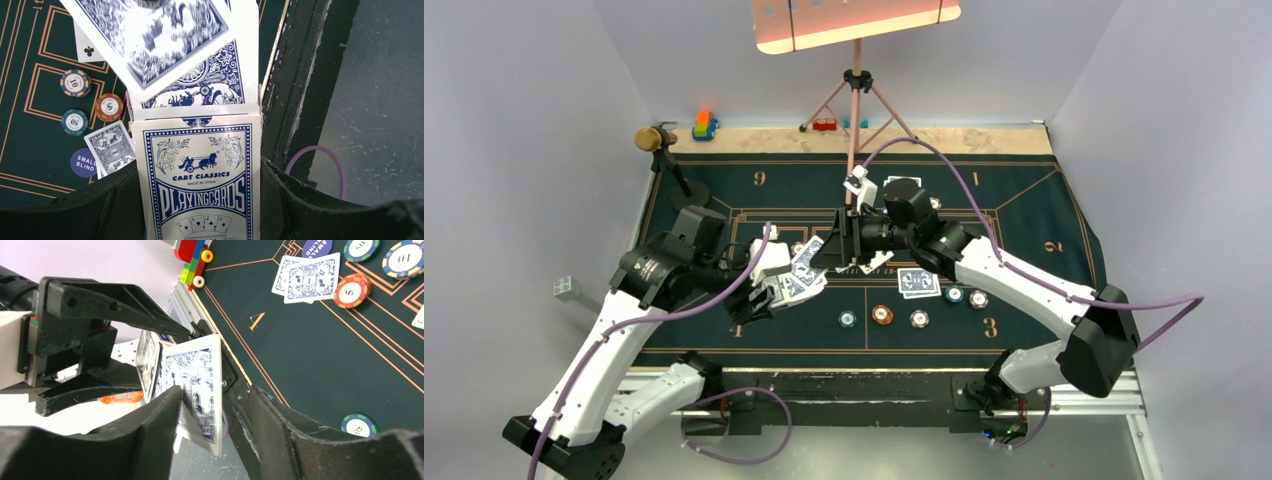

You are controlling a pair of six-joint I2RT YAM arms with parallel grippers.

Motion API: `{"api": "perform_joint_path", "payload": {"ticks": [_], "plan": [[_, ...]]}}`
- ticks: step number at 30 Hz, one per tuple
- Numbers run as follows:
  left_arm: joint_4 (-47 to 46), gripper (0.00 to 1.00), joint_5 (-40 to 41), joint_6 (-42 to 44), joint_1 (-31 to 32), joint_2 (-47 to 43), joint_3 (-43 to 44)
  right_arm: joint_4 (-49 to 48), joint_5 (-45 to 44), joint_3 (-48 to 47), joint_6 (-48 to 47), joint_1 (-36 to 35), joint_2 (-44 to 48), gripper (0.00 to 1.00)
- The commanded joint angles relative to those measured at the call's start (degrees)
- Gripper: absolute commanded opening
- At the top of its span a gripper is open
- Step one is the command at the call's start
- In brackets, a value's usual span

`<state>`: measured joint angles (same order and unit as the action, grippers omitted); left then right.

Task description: Distribute texas hold em gaming equipment

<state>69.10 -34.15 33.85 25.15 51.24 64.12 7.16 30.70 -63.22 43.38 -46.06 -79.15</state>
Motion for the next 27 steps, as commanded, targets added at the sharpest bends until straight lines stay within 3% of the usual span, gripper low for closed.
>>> {"api": "perform_joint_path", "payload": {"ticks": [1, 8, 13, 27], "plan": [[-0.8, 0.0, -1.8, 0.3, -0.1, -0.8, 1.6, 0.0, -1.0, -1.3, -0.7, 0.5, 2.2, 0.53], [-0.6, 0.0, -1.8, 0.4, -0.1, -0.8, 1.5, -1.0, -1.2, -0.6, -0.1, 0.6, 2.6, 0.29], [-0.6, 0.0, -1.8, 0.4, -0.1, -0.8, 1.4, -1.3, -2.1, -0.9, 0.2, 0.8, 3.7, 0.07], [0.0, 0.0, -2.1, 0.7, -0.1, -0.9, 1.4, -1.9, -2.0, -0.3, 1.6, 3.6, 7.3, 0.01]]}}
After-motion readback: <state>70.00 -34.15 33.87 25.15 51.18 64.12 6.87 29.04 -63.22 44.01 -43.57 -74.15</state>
